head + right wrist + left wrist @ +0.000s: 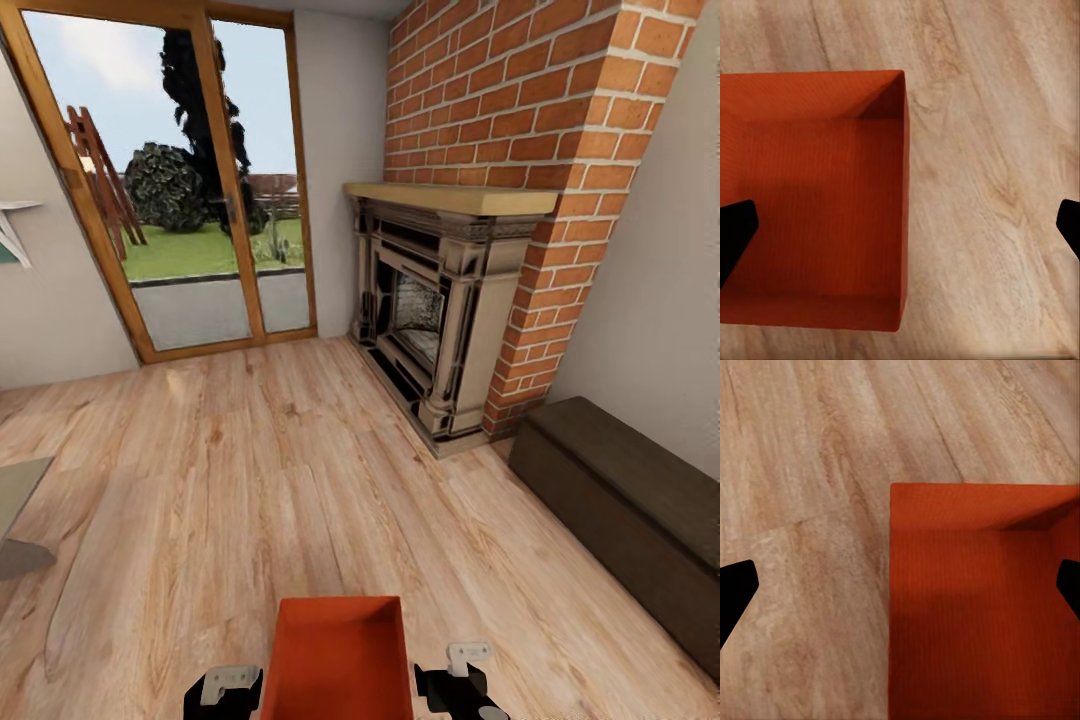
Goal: Move the two storage containers from the living room to the garage. In the garage, place one container on the floor and stack the other container on top of it (either order is fine).
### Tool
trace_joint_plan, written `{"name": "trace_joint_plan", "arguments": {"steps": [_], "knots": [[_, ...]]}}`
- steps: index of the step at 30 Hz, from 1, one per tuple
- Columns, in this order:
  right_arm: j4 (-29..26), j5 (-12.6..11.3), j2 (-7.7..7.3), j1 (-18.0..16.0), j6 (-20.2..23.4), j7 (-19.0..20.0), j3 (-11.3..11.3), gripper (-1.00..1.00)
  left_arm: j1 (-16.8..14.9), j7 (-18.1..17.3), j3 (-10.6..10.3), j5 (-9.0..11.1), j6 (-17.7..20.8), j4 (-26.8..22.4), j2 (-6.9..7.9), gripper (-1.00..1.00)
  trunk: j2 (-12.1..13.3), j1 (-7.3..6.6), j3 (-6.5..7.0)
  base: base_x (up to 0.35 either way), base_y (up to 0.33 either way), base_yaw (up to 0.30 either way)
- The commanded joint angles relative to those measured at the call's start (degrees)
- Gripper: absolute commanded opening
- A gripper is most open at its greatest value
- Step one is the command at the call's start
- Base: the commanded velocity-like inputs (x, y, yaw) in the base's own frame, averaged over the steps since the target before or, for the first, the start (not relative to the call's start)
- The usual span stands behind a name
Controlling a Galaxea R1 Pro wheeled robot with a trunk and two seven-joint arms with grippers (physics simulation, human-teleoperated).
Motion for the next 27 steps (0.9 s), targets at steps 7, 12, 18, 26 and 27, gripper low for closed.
{"name": "trace_joint_plan", "arguments": {"steps": [7, 12, 18, 26, 27], "knots": [[0.07, 0.05, 0.01, -0.04, -0.18, -0.11, 0.09, 1.00, -0.03, -0.11, 0.16, 0.03, -0.17, 0.04, -0.02, 1.00, -0.03, 0.00, -0.05, 0.000, 0.000, -0.041], [0.07, 0.05, 0.01, -0.04, -0.18, -0.11, 0.09, 1.00, -0.03, -0.11, 0.20, 0.03, -0.17, 0.04, -0.02, 1.00, -0.03, 0.00, -0.05, -0.005, 0.000, -0.008], [0.07, 0.05, 0.01, -0.04, -0.18, -0.11, 0.09, 1.00, -0.03, -0.11, 0.24, 0.03, -0.17, 0.04, -0.02, 1.00, -0.03, 0.00, -0.05, -0.158, 0.000, -0.002], [0.05, 0.05, 0.01, -0.04, -0.18, -0.11, 0.09, 1.00, -0.03, -0.11, 0.25, 0.03, -0.17, 0.04, -0.02, 1.00, -0.03, 0.00, -0.05, -0.090, 0.000, 0.000], [0.05, 0.05, 0.01, -0.04, -0.18, -0.11, 0.09, 1.00, -0.03, -0.11, 0.25, 0.03, -0.17, 0.04, -0.02, 1.00, -0.03, 0.00, -0.05, -0.013, 0.000, 0.000]]}}
